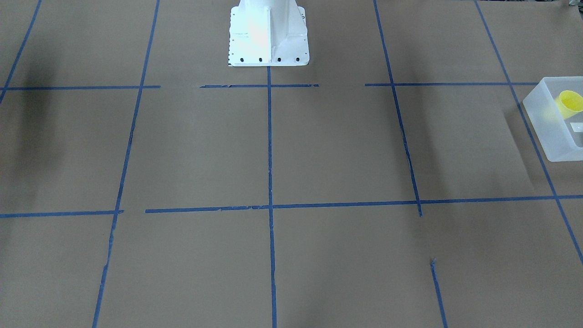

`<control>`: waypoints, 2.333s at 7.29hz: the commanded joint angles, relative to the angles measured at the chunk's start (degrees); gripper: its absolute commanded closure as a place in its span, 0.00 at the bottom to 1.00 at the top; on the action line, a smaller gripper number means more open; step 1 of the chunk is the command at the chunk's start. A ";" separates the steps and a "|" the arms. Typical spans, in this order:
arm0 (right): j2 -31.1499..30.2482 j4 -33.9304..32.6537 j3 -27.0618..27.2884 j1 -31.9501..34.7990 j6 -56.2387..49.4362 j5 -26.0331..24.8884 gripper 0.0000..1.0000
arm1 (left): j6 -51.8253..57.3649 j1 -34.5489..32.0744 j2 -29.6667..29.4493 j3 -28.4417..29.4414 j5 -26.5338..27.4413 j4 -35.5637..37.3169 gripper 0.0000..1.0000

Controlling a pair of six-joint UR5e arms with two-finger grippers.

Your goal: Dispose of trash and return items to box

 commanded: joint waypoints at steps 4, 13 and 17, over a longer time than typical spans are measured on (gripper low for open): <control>-3.76 -7.36 4.00 8.34 -0.48 1.37 0.00 | 0.50 -0.06 -0.46 -1.04 0.05 -0.34 0.00; -8.76 -6.31 1.54 12.56 -9.97 1.20 0.00 | 0.59 -0.06 -0.46 -1.92 -0.21 -0.61 0.00; -8.59 -6.31 1.27 12.47 -9.97 1.46 0.00 | 0.59 -0.06 -0.55 -2.10 -0.99 -0.69 0.00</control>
